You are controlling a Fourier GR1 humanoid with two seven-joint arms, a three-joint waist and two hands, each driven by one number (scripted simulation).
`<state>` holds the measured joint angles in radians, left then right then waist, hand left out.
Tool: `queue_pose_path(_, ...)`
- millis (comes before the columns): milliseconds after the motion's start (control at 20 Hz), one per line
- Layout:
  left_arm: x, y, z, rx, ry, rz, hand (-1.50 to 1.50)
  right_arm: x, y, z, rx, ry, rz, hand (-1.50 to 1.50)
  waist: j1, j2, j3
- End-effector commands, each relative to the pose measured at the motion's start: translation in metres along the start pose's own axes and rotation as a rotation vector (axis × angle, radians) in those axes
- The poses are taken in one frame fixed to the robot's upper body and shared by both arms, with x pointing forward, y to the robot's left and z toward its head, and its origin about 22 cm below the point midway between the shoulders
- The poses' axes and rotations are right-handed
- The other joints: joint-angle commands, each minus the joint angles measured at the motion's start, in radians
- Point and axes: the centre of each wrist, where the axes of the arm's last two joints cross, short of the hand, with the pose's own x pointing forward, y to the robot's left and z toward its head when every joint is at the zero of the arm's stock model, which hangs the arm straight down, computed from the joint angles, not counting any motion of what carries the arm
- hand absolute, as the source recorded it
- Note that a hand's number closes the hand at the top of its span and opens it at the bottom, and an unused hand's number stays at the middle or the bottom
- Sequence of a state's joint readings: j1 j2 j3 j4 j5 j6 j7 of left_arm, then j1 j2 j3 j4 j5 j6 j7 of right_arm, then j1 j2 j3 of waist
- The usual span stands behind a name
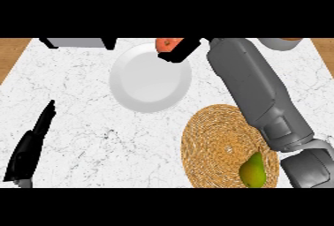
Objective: Pick the squash from the placemat and place it in the plate
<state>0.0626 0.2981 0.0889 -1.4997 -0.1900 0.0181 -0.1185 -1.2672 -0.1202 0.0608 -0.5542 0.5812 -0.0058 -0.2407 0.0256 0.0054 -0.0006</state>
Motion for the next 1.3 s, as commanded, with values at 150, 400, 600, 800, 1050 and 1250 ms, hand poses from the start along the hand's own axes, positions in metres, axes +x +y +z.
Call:
queue_pose_path(150,0.006,0.002,-0.001,-0.026,-0.021,0.003,0.0,0.031,0.048,-0.019,0.135,0.047,0.034,1.5,0.022,0.005,0.0)
queue_pose_path(400,-0.002,0.0,0.002,-0.041,-0.034,0.003,0.0,0.015,0.065,-0.012,0.177,0.117,0.031,1.5,0.063,0.013,-0.001)
queue_pose_path(600,0.007,-0.014,-0.02,-0.047,-0.051,0.004,0.0,0.0,0.077,-0.001,0.248,0.152,-0.092,1.5,0.078,0.018,-0.001)
queue_pose_path(800,0.028,-0.009,-0.033,-0.083,-0.061,0.001,0.0,-0.02,0.089,0.012,0.162,0.327,-0.134,-1.5,0.089,0.025,0.0)
queue_pose_path(1050,0.021,-0.024,-0.022,-0.095,-0.065,0.016,0.0,-0.022,0.094,0.017,0.121,0.3,-0.168,-1.5,0.101,0.024,0.0)
queue_pose_path(1250,0.002,-0.011,-0.009,-0.075,-0.048,0.011,0.0,-0.015,0.08,0.008,-0.055,0.275,-0.331,-1.5,0.085,0.019,0.001)
